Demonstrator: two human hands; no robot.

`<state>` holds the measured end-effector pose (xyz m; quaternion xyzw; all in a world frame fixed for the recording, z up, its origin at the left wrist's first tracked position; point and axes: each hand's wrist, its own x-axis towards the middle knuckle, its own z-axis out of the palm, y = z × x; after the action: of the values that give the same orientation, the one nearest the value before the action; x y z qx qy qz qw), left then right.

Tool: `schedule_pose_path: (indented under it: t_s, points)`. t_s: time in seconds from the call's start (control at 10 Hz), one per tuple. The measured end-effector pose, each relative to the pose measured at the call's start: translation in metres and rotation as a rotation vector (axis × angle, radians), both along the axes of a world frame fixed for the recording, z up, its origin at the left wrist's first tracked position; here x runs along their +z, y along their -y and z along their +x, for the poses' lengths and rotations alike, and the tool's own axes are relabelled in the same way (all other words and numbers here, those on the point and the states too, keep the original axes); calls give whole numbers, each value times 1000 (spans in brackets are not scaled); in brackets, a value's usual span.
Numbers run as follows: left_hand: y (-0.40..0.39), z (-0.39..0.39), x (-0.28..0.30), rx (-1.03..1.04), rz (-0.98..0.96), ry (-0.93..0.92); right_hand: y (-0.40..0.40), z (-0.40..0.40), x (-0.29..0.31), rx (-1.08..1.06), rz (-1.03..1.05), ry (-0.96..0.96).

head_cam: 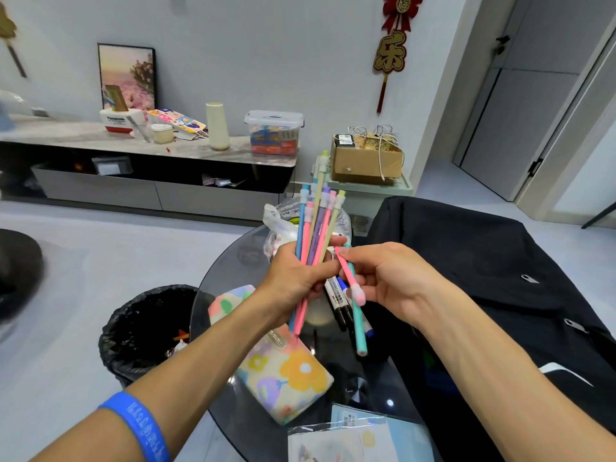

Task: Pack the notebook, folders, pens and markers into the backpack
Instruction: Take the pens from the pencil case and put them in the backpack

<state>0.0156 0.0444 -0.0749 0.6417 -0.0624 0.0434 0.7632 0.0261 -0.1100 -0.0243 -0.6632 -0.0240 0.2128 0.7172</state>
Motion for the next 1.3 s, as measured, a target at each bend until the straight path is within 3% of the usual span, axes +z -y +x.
schedule_pose_path:
  t_s: [0.1, 0.2, 0.3, 0.4, 0.5, 0.6, 0.8, 0.9, 1.1, 1.3]
  points:
    - [0, 2, 1, 149, -33, -20, -4, -1, 5, -91, 61, 20]
    - [-2, 3, 5, 157, -50, -10, -5, -1, 8, -189, 97, 166]
    - [1, 1, 9, 32, -6, 33, -13, -2, 13, -195, 58, 414]
    - [3, -2, 14, -41, 7, 69, -19, -1, 15, -212, 14, 533]
    - [-1, -3, 19, -74, 89, 122, -23, 0, 12, -222, 112, 586]
    - [0, -1, 18, -65, 148, 160, -26, 0, 4, -165, 132, 603]
    - [13, 11, 14, 120, 81, 179, -29, 9, -3, 96, 263, 450]
    - [9, 15, 4, 148, 151, 128, -24, 13, -10, 183, 167, 461]
    - [11, 12, -19, 117, 260, 72, -49, 10, -42, -109, -223, 548]
    - [8, 11, -44, 117, 438, -178, -63, 18, -65, -270, -200, 446]
